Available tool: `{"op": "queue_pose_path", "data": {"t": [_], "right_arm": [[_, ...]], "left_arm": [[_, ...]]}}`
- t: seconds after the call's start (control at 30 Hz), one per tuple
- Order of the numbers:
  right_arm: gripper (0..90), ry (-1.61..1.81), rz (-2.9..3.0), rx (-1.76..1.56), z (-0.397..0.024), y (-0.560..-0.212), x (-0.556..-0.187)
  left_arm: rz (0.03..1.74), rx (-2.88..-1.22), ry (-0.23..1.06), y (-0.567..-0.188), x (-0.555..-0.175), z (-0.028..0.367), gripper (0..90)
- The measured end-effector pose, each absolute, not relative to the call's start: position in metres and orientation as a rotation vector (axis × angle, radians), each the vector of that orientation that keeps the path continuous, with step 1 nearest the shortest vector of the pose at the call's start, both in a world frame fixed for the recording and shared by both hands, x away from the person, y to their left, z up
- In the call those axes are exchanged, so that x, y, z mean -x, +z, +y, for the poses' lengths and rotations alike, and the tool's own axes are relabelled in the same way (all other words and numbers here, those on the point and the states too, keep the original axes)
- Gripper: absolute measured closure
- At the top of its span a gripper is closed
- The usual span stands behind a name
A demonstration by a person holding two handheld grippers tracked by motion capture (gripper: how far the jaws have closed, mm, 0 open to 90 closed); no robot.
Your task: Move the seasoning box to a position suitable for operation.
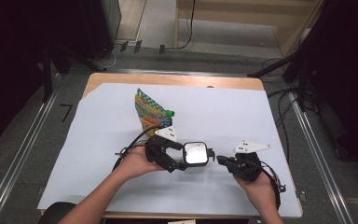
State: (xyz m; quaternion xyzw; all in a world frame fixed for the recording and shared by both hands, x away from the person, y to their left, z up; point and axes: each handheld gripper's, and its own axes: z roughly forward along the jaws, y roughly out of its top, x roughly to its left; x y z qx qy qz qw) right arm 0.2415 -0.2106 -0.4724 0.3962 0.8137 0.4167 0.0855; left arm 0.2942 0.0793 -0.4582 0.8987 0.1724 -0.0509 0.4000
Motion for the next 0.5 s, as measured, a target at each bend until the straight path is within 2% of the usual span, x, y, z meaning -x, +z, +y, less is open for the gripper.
{"op": "queue_pose_path", "data": {"t": [0.5], "right_arm": [[90.0,1.199,2.415,-1.232,-0.2017,-0.4796,-0.2544]], "left_arm": [[0.427,-2.264,-0.107,-0.4671,-0.2967,0.0674,14.1]]}}
